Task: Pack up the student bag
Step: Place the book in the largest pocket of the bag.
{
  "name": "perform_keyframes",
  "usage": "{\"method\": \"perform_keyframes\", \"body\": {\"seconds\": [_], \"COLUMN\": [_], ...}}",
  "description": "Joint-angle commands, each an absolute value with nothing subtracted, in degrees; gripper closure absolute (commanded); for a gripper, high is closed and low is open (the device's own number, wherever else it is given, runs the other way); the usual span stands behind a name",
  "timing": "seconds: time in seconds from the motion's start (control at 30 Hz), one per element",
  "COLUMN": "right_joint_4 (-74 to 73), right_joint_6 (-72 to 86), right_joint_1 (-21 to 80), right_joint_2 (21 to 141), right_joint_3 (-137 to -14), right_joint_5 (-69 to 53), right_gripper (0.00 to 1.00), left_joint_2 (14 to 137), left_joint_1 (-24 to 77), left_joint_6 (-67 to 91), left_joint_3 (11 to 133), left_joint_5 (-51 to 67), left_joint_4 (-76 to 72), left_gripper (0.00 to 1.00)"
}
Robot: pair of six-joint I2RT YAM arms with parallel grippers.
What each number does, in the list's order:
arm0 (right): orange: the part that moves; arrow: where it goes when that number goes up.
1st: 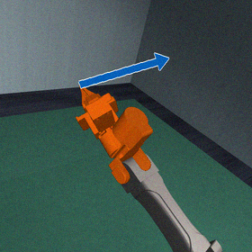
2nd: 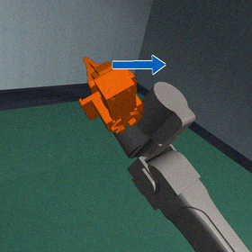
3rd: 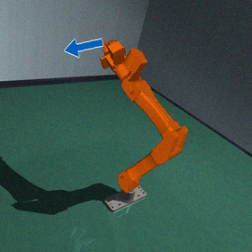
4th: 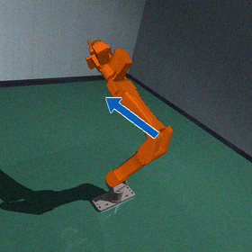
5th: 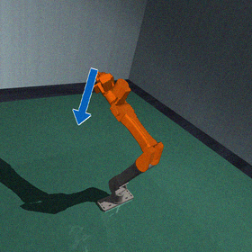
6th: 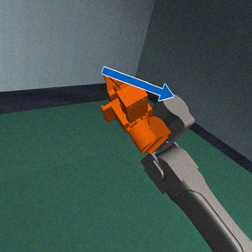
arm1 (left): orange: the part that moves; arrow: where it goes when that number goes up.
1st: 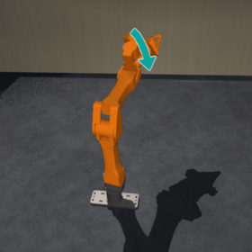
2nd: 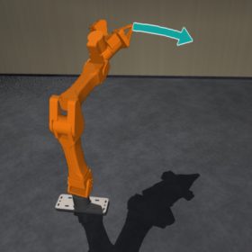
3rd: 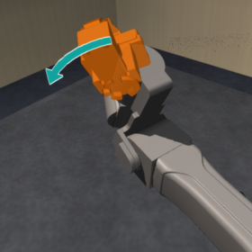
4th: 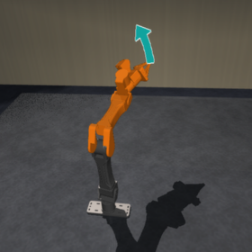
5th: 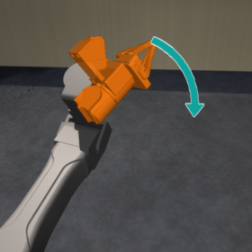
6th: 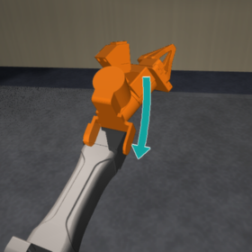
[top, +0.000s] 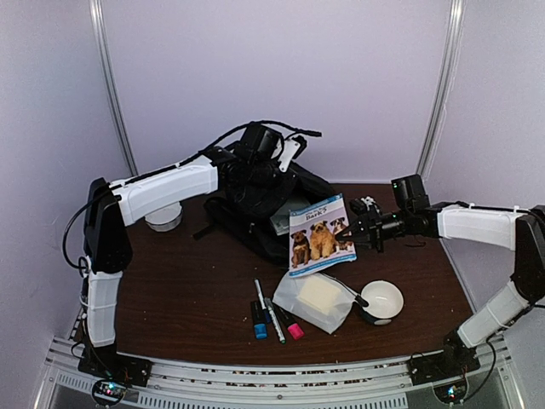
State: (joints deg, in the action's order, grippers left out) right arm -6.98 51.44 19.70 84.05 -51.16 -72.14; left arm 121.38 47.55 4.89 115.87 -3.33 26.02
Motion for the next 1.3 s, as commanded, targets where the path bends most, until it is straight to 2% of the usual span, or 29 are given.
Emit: {"method": "perform_keyframes", "body": {"seconds": [0.0,0.2,0.47,0.57,0.7,0.93,1.07,1.17,1.27], "right_joint_4": [-5.25,-8.85,-23.65,-21.39,-11.42,-14.09,-4.45,14.80,27.47], "right_joint_6": [49.53,47.13,35.61,36.57,44.38,44.72,53.40,70.47,78.13], "right_joint_1": [22.34,22.66,22.71,22.55,21.45,23.29,25.80,26.86,27.06], "right_joint_2": [88.70,98.09,109.93,113.44,115.71,116.36,115.25,116.30,116.36], "right_joint_3": [-57.60,-64.73,-75.62,-78.35,-77.27,-76.36,-72.13,-68.52,-66.86], "right_joint_5": [-73.98,-72.83,-69.23,-68.47,-65.92,-63.87,-67.55,-72.52,-73.03], "right_gripper": [1.00,1.00,1.00,1.00,1.00,1.00,1.00,1.00,1.00], "left_joint_2": [114.99,112.62,110.21,109.73,109.10,108.54,108.79,108.90,108.98], "left_joint_1": [47.22,47.28,47.21,47.20,47.20,47.20,47.20,47.24,47.20], "left_joint_6": [3.77,1.98,0.21,-0.04,-0.84,-1.27,-1.13,-1.20,-1.39], "left_joint_3": [115.09,113.30,111.27,110.59,109.87,108.66,108.22,107.61,107.40], "left_joint_5": [0.25,1.55,5.10,6.62,7.54,6.52,6.77,6.44,6.47], "left_joint_4": [14.14,13.88,12.86,12.85,13.48,13.28,12.76,12.36,12.09], "left_gripper": [1.00,1.00,1.00,1.00,1.00,1.00,1.00,1.00,1.00]}}
